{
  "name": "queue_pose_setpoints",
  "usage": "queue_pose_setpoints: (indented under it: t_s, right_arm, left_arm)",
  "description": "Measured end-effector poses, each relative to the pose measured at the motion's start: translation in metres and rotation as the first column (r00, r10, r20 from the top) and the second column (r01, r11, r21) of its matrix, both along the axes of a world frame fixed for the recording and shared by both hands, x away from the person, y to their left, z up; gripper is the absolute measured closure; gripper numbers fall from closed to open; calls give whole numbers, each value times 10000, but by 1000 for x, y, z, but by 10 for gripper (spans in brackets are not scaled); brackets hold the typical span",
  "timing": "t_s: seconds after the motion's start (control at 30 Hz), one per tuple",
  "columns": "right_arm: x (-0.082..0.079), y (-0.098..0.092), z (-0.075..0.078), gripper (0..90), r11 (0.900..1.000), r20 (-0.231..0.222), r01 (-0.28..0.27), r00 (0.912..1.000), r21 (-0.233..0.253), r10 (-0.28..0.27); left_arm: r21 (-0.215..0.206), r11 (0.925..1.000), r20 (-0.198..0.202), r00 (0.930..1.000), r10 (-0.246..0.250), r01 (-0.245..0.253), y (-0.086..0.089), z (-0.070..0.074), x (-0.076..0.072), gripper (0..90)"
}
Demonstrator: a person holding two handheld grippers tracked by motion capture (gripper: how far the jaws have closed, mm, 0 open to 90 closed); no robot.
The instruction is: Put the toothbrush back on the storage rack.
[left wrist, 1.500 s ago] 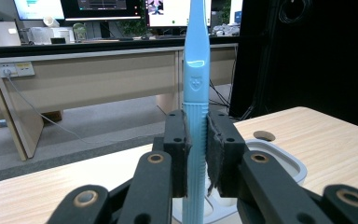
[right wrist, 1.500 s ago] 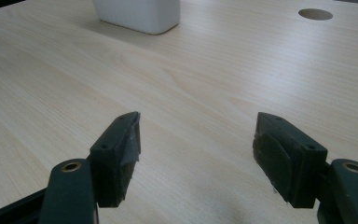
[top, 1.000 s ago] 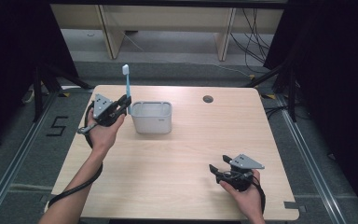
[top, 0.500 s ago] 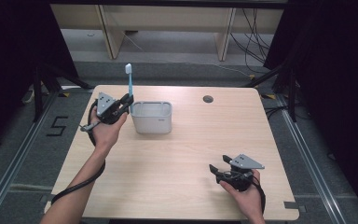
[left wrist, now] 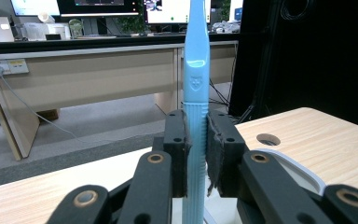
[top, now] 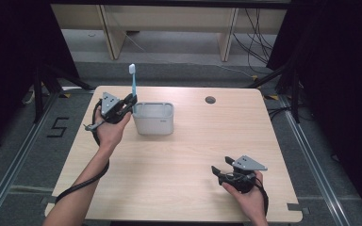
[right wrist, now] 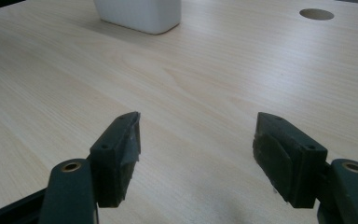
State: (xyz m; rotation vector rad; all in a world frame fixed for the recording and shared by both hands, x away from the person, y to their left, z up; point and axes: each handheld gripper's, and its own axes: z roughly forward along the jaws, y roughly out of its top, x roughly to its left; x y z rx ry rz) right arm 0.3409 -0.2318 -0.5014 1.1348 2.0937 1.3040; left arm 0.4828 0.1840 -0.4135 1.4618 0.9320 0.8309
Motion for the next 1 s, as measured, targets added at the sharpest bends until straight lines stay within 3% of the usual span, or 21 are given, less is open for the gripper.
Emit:
queue_pose_setpoints:
  t_s: [0.07,0.17,0.27,0.43,0.5,0.57,1.0]
  right_arm:
    - [1,-3,1,330,9993,83,-153,9998,-335,155]
    - [0,0,0,330,10000,-28,6,10000,-56,-7]
    - [1,-2,1,330,9994,26,-191,9998,-273,191]
    - [-1,0,1,330,9999,-312,-40,9995,-92,37]
    - [-1,1,1,330,10000,-278,-63,9996,-15,63]
    - [1,-1,0,329,9996,13,-165,9999,-242,166]
    - [0,-1,1,330,9996,-88,-146,9999,-256,143]
  left_arm:
    - [8,10000,-25,10000,3,-3,0,0,1,787]
    - [34,10000,-70,10000,12,-11,-1,-1,3,787]
    - [-2,10000,-94,10000,24,-24,-1,-3,5,787]
    - [-20,10000,-175,9998,29,-30,-2,-5,9,786]
    - [3,10000,-195,9998,30,-30,-2,-6,10,786]
    - [-16,10000,-243,9997,19,-19,-2,-7,11,786]
    - [-38,10000,-506,9987,-23,21,-2,-15,12,785]
